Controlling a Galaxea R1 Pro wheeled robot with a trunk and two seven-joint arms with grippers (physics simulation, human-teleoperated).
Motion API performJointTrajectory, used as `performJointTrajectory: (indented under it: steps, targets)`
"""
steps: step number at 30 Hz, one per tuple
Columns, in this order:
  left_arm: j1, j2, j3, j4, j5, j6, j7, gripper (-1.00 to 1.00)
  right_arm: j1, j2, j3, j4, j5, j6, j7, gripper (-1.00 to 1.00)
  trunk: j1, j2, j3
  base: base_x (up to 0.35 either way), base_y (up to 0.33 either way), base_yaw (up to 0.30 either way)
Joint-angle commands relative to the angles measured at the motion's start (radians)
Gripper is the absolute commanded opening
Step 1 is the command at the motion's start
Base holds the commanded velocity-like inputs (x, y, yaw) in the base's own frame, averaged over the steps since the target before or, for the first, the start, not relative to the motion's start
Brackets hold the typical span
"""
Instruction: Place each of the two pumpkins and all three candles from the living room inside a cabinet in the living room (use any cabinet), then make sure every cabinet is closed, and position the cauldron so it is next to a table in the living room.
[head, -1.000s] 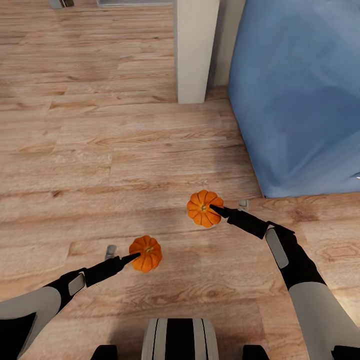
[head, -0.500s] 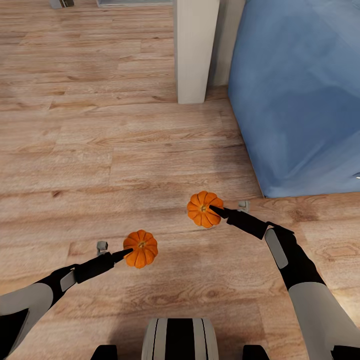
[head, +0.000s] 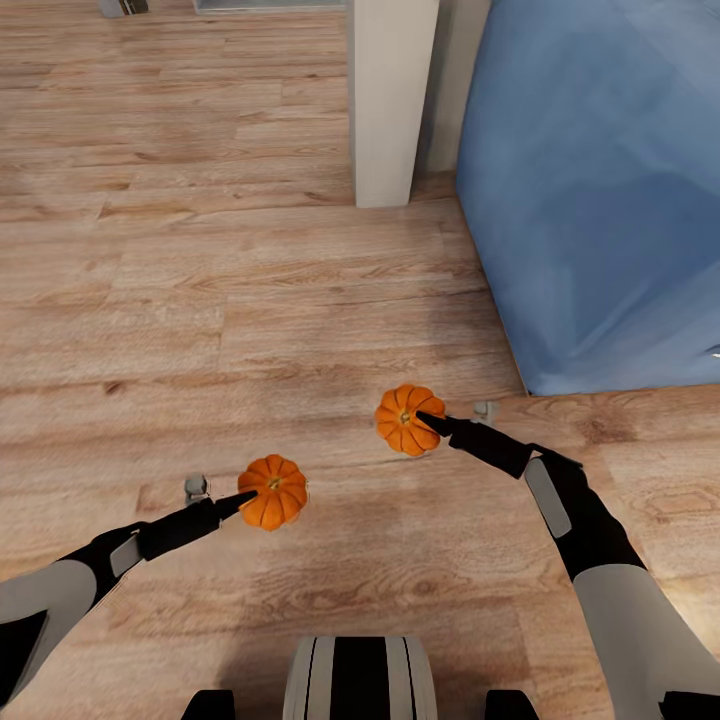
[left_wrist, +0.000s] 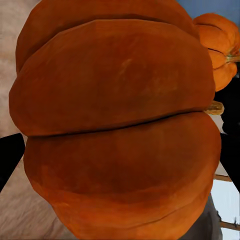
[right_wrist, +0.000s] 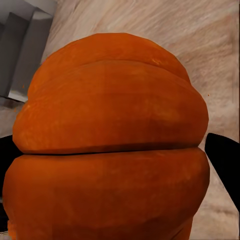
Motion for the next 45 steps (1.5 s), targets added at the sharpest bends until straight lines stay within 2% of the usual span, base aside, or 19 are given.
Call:
performJointTrajectory:
  steps: [1, 5, 9, 12, 15, 16, 19, 21, 23, 25, 29, 31, 35, 36, 37, 38, 40, 45]
  targets:
    - [-0.004, 0.001, 0.002, 0.0, 0.0, 0.0, 0.001, -1.0, 0.0, 0.0, 0.0, 0.001, -0.002, -0.01, -0.006, -1.0, 0.0, 0.0, 0.0, 0.0, 0.0, 0.0]
    - [-0.012, 0.004, 0.001, -0.001, -0.001, 0.0, 0.0, -1.0, 0.0, 0.0, 0.008, 0.007, -0.007, -0.075, -0.02, -1.0, 0.0, 0.0, 0.0, 0.0, 0.0, 0.0]
    - [-0.012, 0.014, 0.001, 0.0, 0.0, -0.003, -0.002, -1.0, 0.0, 0.0, 0.067, 0.008, -0.009, -0.086, -0.022, -1.0, 0.0, 0.0, 0.0, 0.0, 0.0, 0.0]
    - [-0.012, 0.019, 0.003, -0.002, 0.0, -0.004, -0.002, -1.0, 0.0, 0.0, 0.084, 0.009, -0.009, -0.086, -0.023, -1.0, 0.0, 0.0, 0.0, 0.0, 0.0, 0.0]
    - [-0.012, 0.02, 0.002, -0.003, 0.0, -0.004, -0.002, -1.0, 0.0, 0.0, 0.085, 0.01, -0.013, -0.087, -0.022, -1.0, 0.0, 0.0, 0.0, 0.0, 0.0, 0.0]
    - [-0.012, 0.016, 0.002, -0.003, -0.001, -0.001, -0.054, -1.0, 0.001, 0.0, 0.085, 0.01, -0.014, -0.087, -0.021, -1.0, 0.0, 0.0, 0.004, 0.0, 0.0, 0.0]
    - [-0.016, 0.006, 0.001, -0.004, -0.003, 0.008, -0.064, -1.0, 0.001, 0.001, 0.085, 0.011, -0.016, -0.087, -0.021, -1.0, -0.002, 0.001, 0.015, 0.0, 0.0, 0.0]
    - [-0.023, 0.007, 0.0, -0.004, -0.002, 0.055, -0.064, -1.0, 0.001, 0.01, 0.086, 0.016, -0.013, -0.088, -0.022, -1.0, -0.003, 0.001, 0.023, 0.0, 0.0, 0.0]
    - [-0.031, 0.013, -0.001, -0.002, -0.002, 0.09, -0.064, -1.0, 0.001, 0.032, 0.086, 0.02, -0.007, -0.089, -0.026, -1.0, -0.004, 0.002, 0.031, 0.0, 0.0, 0.0]
    - [-0.046, 0.019, -0.002, 0.0, -0.001, 0.103, -0.063, -1.0, 0.001, 0.045, 0.085, 0.023, -0.001, -0.097, -0.059, -1.0, -0.005, 0.002, 0.039, 0.0, 0.0, 0.0]
    - [-0.054, 0.022, -0.003, 0.001, -0.002, 0.109, -0.062, -1.0, 0.004, 0.051, 0.086, 0.026, 0.006, -0.145, -0.178, -1.0, -0.006, 0.003, 0.054, 0.0, 0.0, 0.0]
    - [-0.055, 0.023, -0.004, 0.004, -0.002, 0.109, -0.061, -1.0, 0.005, 0.05, 0.087, 0.028, 0.011, -0.164, -0.196, -1.0, -0.007, 0.004, 0.062, 0.0, 0.0, 0.0]
    - [-0.055, 0.024, -0.018, 0.06, -0.01, 0.11, -0.068, -1.0, 0.008, 0.043, 0.089, 0.041, 0.05, -0.189, -0.206, -1.0, -0.009, 0.005, 0.077, 0.0, 0.0, 0.0]
    - [-0.055, 0.024, -0.036, 0.067, -0.019, 0.11, -0.071, -1.0, 0.015, 0.043, 0.089, 0.042, 0.082, -0.191, -0.206, -1.0, -0.009, 0.005, 0.081, 0.0, 0.0, 0.0]
    - [-0.056, 0.024, -0.088, 0.073, -0.03, 0.109, -0.085, -1.0, 0.051, 0.046, 0.088, 0.042, 0.152, -0.194, -0.208, -1.0, -0.01, 0.005, 0.085, 0.0, 0.0, 0.0]
    - [-0.056, 0.024, -0.107, 0.074, -0.032, 0.109, -0.088, -1.0, 0.064, 0.046, 0.088, 0.039, 0.169, -0.195, -0.209, -1.0, -0.01, 0.005, 0.089, 0.0, 0.0, 0.0]
    - [-0.057, 0.024, -0.127, 0.074, -0.033, 0.11, -0.093, -1.0, 0.075, 0.044, 0.088, 0.025, 0.192, -0.194, -0.206, -1.0, -0.011, 0.006, 0.097, 0.0, 0.0, 0.029]
    - [-0.061, 0.022, -0.133, 0.074, -0.035, 0.112, -0.093, -1.0, 0.078, 0.047, 0.089, 0.018, 0.206, -0.19, -0.21, -1.0, -0.014, 0.007, 0.116, 0.0, 0.0, 0.226]
